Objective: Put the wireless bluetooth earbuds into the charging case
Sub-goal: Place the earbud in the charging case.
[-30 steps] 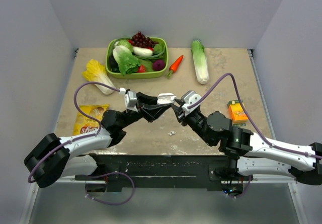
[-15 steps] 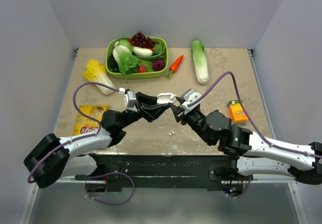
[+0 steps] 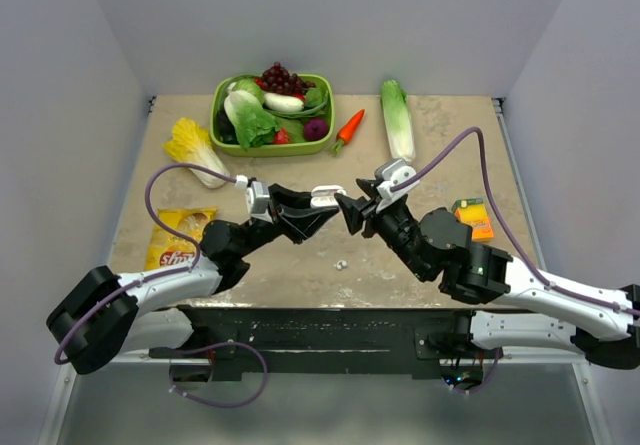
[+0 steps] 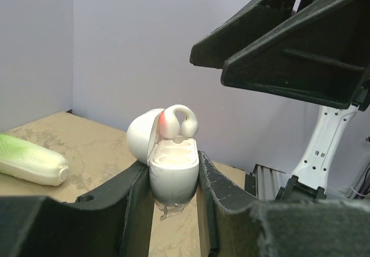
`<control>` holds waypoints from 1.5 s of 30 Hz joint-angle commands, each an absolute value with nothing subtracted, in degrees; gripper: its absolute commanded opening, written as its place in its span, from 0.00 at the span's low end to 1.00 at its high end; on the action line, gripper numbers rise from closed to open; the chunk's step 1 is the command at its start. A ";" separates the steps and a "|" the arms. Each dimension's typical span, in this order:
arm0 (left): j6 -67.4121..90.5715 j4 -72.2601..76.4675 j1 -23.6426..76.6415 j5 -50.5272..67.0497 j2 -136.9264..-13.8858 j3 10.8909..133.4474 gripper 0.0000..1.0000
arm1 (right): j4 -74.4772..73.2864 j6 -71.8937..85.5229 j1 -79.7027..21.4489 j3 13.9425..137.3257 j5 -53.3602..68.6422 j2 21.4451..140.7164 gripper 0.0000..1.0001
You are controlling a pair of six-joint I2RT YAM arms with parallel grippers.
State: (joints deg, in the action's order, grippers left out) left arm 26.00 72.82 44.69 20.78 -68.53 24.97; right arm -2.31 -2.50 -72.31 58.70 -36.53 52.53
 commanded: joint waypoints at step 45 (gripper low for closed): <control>23.12 79.72 44.38 19.25 -64.77 22.85 0.00 | -18.28 18.46 -53.88 67.76 -6.77 56.16 0.49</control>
